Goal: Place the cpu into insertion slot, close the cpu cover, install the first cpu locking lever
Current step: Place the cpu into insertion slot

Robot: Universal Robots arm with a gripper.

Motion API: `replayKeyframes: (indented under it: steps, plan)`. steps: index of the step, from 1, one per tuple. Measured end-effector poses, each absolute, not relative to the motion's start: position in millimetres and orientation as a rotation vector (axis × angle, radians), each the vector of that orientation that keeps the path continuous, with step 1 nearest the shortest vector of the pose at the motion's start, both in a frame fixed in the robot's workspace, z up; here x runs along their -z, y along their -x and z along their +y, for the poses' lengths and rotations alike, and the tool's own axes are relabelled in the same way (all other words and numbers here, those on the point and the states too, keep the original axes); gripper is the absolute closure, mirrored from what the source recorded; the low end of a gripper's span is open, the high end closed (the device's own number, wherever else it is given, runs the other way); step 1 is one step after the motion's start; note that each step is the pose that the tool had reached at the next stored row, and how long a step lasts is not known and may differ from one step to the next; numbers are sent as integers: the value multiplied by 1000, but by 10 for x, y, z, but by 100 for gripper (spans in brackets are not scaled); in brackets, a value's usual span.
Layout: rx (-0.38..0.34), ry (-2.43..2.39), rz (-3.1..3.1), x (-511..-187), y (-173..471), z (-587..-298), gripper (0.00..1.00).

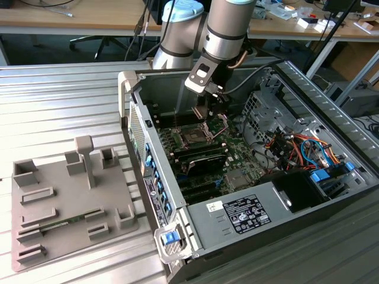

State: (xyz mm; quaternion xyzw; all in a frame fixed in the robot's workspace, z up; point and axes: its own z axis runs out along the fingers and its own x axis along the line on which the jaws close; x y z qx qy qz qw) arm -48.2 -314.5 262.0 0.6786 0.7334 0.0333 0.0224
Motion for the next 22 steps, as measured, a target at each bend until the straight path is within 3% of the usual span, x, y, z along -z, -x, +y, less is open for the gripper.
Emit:
replayKeyframes:
  steps: [22]
  plan:
    - [-105,-2097,2266,-2595,524,-3144,45]
